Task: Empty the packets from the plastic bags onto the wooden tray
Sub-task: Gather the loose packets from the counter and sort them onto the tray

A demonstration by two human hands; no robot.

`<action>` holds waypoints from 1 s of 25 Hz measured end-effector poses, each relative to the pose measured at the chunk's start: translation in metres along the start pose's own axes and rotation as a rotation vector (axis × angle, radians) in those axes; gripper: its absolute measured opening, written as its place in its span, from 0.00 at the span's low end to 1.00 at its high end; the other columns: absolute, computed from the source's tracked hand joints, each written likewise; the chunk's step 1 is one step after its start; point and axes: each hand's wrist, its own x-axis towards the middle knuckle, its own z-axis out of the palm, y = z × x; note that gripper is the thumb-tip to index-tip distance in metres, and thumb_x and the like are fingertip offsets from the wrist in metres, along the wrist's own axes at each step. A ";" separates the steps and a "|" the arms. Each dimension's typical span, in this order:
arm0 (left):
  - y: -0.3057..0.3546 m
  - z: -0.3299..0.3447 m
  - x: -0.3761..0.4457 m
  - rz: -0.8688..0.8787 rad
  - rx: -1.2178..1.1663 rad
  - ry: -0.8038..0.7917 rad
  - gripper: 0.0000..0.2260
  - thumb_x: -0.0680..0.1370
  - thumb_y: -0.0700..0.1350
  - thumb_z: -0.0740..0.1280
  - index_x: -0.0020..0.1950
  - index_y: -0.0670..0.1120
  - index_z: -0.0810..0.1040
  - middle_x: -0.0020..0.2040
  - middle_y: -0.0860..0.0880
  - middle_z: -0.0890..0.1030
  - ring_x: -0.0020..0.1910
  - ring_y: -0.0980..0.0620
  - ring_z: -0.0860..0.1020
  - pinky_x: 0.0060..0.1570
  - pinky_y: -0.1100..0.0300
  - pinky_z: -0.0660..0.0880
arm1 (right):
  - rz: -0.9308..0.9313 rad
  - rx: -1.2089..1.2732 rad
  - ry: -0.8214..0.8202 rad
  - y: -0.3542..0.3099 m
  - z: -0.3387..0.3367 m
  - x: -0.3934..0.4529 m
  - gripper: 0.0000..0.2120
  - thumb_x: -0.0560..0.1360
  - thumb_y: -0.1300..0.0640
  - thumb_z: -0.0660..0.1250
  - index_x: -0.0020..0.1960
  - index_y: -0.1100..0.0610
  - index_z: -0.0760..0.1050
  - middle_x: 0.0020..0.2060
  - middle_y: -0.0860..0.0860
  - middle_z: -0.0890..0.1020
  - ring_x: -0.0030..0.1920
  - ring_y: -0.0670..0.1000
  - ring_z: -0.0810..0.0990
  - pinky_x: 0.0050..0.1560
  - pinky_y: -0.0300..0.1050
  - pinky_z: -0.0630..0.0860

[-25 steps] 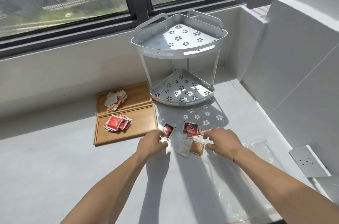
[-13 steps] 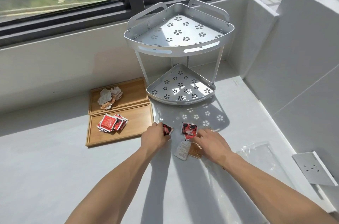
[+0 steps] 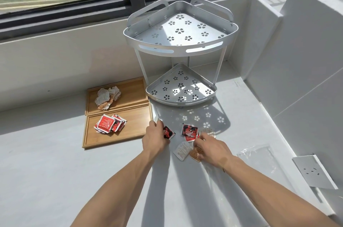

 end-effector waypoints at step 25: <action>0.006 -0.015 0.004 0.125 -0.160 -0.092 0.13 0.73 0.48 0.67 0.57 0.48 0.75 0.49 0.43 0.84 0.45 0.41 0.80 0.41 0.52 0.77 | 0.186 0.037 0.215 0.003 -0.012 0.000 0.14 0.78 0.44 0.62 0.59 0.50 0.77 0.55 0.49 0.78 0.55 0.54 0.78 0.47 0.49 0.76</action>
